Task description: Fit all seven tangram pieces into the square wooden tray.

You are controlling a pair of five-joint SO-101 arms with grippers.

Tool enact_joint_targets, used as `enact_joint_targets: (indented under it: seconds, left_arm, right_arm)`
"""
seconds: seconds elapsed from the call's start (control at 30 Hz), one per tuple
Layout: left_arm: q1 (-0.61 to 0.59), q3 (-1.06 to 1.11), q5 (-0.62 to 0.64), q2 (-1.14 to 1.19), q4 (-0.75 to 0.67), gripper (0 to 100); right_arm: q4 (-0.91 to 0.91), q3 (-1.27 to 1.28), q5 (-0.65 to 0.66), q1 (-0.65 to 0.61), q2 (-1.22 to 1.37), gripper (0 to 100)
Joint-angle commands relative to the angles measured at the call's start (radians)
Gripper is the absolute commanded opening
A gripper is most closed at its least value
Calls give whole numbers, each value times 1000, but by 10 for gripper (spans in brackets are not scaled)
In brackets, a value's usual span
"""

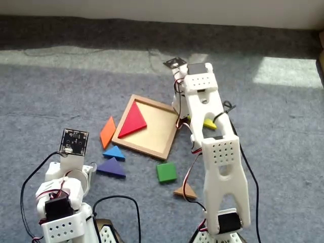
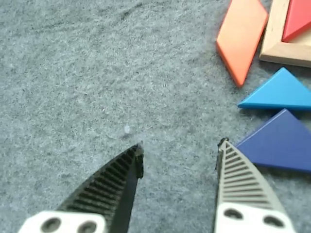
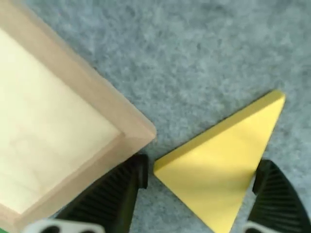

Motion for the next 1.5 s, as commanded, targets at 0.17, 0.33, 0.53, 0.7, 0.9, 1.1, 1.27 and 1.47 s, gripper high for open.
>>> enact_joint_targets:
  seconds: [0.17, 0.33, 0.53, 0.7, 0.9, 1.1, 1.27, 1.47]
  left_arm:
    - [-12, -5, 2, -35, -17, 249]
    - [-12, -5, 2, -35, -17, 249]
    - [-12, -5, 2, -35, -17, 249]
    - [-12, -4, 2, -35, -17, 249]
    - [-10, -4, 0, -35, -17, 249]
    - [-10, -4, 0, -35, -17, 249]
    - [-10, -4, 0, -35, -17, 249]
    - [-12, -4, 0, -35, -17, 249]
  right_arm:
    - [-36, -122, -74, 12, 73, 330]
    - [2, -189, -74, 39, 84, 231]
    - [5, -199, -74, 59, 76, 183]
    - [85, -282, -64, 67, 48, 183]
    - [133, -453, 37, 38, 30, 183]
    - [134, -479, 149, -58, 35, 183]
    - [134, -487, 204, -153, 31, 183]
    - [133, -476, 259, -262, 51, 183]
